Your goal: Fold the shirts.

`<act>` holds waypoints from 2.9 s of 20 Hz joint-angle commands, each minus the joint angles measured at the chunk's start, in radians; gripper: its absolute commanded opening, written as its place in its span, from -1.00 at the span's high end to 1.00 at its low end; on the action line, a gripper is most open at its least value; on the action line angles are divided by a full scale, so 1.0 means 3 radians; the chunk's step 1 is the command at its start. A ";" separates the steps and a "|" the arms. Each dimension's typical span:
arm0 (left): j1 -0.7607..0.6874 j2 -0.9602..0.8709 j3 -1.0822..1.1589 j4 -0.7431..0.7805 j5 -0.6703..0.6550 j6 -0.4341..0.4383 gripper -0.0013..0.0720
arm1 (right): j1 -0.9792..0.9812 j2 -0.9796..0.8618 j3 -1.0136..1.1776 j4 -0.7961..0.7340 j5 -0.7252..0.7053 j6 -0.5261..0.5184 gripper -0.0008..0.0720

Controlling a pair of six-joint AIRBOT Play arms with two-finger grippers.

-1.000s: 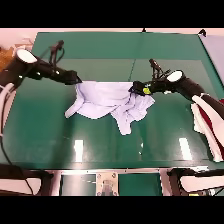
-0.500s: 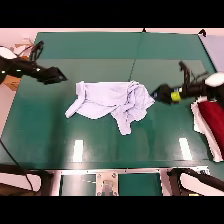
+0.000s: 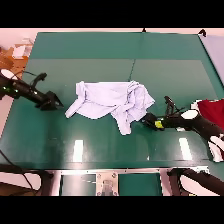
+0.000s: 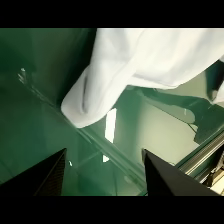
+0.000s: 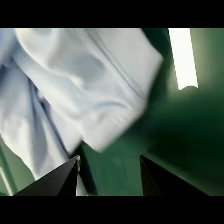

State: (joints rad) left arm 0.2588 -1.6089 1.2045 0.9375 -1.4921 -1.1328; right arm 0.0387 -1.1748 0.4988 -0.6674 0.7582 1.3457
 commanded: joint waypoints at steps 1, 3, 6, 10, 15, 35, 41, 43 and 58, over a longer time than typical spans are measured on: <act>0.0011 -0.0001 -0.0328 0.0020 0.0198 0.0058 -0.52 | 0.0211 -0.0347 0.0183 0.0234 -0.0380 -0.0128 -0.24; 0.0011 -0.0003 -0.0392 0.0019 0.0271 0.0067 -0.52 | 0.0280 -0.0535 0.0404 0.0306 -0.0369 -0.0188 -0.02; 0.0000 -0.0010 -0.0484 -0.0032 0.0362 0.0075 -0.52 | 0.0317 -0.0613 0.0590 0.0303 -0.0217 -0.0239 0.94; -0.0220 -0.0019 -0.0542 -0.0048 0.0697 0.0117 -0.51 | 0.0313 -0.0613 0.0652 0.0296 -0.0169 -0.0239 0.94; -0.0581 -0.0018 -0.0515 -0.0121 0.0867 0.0313 0.89 | 0.0312 -0.0605 0.0652 0.0294 -0.0062 -0.0313 0.94; -0.0566 0.2981 0.2529 -0.0446 0.1901 -0.0333 0.89 | -0.1578 0.1340 0.4748 0.0178 0.0916 -0.0272 0.94; -0.0566 0.2931 0.2431 0.0613 0.1329 -0.0763 0.89 | -0.1578 0.1553 0.4674 -0.0022 0.1198 -0.0060 0.94; -0.0566 0.2828 0.2248 0.0741 0.1223 -0.0759 0.89 | -0.1578 0.1540 0.4344 -0.0017 0.1294 -0.0058 0.94; -0.0570 -0.0038 0.0623 -0.1342 0.2263 0.0552 0.88 | -0.0804 -0.1303 0.2167 0.0408 -0.0476 -0.0947 0.93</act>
State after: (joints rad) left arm 0.0875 -1.4681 1.4109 0.6956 -0.8692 -1.0462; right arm -0.2241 -1.3369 1.0916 -0.5739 0.6518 1.0840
